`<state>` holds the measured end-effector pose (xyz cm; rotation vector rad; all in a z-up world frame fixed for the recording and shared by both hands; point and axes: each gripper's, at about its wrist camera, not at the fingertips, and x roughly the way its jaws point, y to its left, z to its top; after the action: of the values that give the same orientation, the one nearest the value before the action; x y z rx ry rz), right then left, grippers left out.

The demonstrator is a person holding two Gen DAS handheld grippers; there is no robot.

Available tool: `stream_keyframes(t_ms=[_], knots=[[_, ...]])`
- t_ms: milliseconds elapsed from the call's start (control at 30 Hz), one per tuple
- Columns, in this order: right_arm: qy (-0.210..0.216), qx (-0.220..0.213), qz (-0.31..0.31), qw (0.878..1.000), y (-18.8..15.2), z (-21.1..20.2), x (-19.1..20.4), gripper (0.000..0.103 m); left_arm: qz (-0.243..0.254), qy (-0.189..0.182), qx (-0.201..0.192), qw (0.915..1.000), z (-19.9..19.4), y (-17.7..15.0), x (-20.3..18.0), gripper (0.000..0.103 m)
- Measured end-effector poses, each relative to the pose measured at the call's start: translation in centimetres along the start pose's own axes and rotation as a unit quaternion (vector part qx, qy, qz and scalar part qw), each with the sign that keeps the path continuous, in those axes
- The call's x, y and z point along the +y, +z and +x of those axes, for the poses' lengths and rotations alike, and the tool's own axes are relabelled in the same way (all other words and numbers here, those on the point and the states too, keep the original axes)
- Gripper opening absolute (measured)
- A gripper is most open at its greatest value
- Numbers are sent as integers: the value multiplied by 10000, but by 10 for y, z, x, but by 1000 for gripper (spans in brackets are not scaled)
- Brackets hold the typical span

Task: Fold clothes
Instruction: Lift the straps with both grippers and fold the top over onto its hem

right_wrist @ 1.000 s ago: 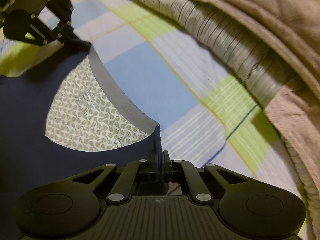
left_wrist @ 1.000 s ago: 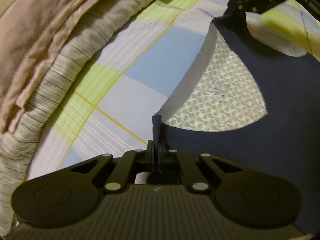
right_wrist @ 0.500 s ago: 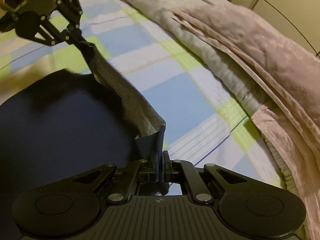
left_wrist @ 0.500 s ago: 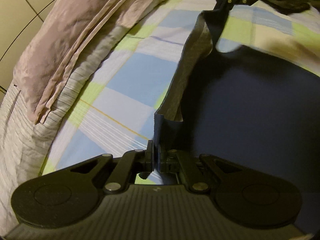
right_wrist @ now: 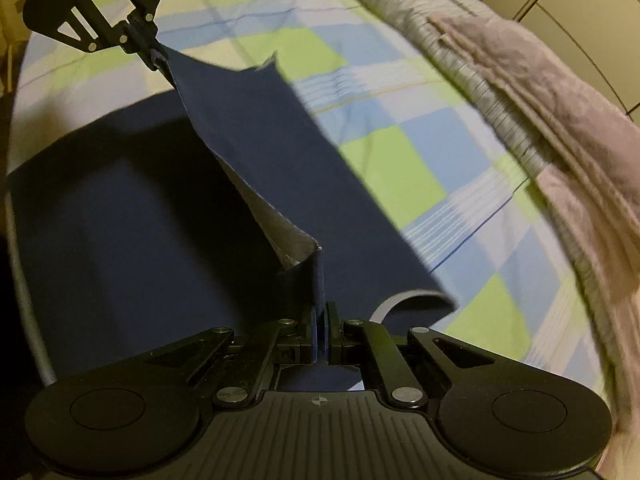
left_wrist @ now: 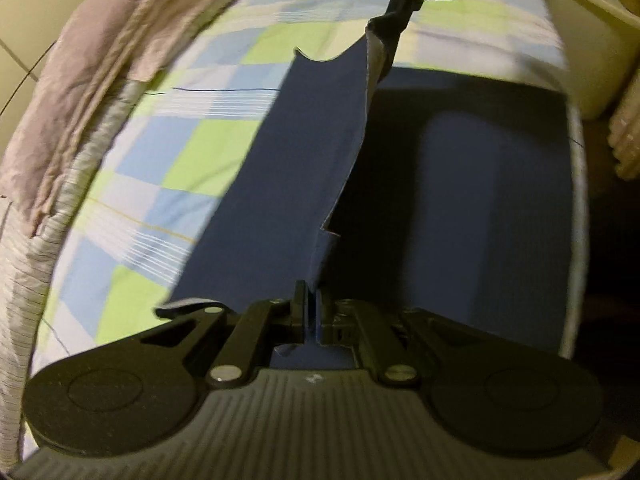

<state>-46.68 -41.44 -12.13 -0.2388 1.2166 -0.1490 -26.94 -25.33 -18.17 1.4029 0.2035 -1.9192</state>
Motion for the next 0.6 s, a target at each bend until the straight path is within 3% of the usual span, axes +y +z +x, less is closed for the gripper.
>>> stream_keyframes(t_ms=[300, 600], knots=[[185, 232, -28, 9996, -54, -17, 105, 1, -28, -102, 64, 9999, -24, -33, -96, 1], [56, 8, -183, 9998, -105, -9, 162, 1, 119, 425, 417, 9982, -4, -45, -171, 1]])
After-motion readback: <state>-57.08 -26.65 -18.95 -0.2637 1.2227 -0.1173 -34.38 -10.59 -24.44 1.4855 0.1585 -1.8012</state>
